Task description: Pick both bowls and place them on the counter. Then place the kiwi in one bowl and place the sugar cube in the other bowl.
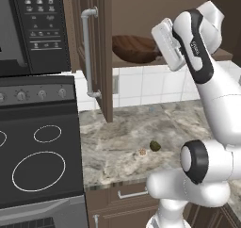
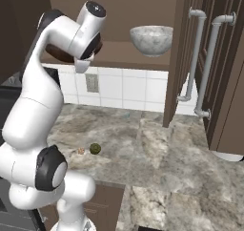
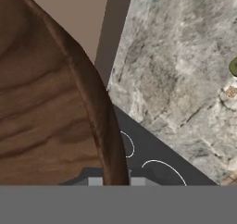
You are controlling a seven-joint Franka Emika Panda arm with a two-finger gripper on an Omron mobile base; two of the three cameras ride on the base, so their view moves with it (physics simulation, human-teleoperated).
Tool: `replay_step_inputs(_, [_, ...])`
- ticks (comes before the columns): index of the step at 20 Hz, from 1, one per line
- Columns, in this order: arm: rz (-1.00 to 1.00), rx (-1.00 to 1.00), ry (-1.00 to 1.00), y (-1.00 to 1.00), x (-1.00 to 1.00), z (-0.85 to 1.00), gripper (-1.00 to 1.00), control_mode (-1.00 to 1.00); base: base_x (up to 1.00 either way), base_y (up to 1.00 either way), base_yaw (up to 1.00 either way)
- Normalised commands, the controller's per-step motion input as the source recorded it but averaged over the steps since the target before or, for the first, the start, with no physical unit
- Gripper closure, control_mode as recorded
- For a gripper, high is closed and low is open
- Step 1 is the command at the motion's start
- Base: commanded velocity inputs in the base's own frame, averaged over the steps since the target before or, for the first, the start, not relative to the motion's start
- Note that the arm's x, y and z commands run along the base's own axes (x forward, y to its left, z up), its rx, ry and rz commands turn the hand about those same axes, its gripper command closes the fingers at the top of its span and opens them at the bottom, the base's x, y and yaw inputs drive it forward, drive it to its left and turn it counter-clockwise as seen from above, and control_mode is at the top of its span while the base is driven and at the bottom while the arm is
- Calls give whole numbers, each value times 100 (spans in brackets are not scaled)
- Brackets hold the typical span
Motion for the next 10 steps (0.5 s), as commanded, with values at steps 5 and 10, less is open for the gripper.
replay_step_inputs(5, [0,0,8,-6,-70,0,100,-100,0,0,0])
replay_step_inputs(10, [0,0,6,-9,-73,0,100,-100,0,0,0])
